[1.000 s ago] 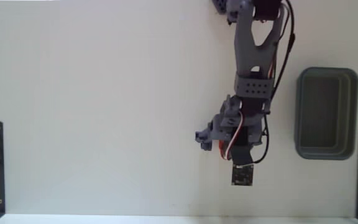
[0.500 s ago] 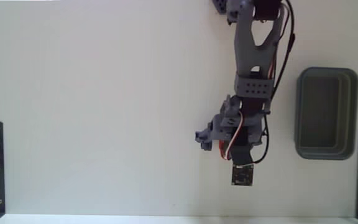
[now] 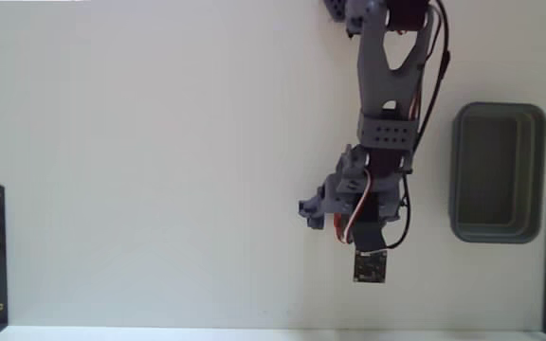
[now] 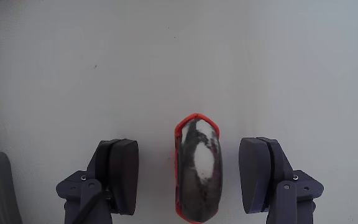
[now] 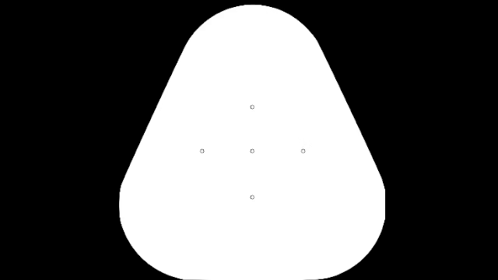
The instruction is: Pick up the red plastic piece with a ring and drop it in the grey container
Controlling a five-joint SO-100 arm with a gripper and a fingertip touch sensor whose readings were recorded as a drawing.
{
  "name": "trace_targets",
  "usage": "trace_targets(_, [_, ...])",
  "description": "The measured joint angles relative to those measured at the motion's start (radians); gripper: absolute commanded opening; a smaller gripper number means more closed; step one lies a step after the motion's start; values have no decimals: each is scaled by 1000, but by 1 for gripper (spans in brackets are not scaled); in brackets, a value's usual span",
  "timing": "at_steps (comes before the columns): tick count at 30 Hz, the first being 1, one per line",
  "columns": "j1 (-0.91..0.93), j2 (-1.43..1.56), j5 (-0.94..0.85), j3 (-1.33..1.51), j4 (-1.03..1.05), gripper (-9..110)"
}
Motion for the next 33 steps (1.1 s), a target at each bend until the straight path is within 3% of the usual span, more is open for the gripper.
trace_targets(33, [-3,0,0,0,0,89])
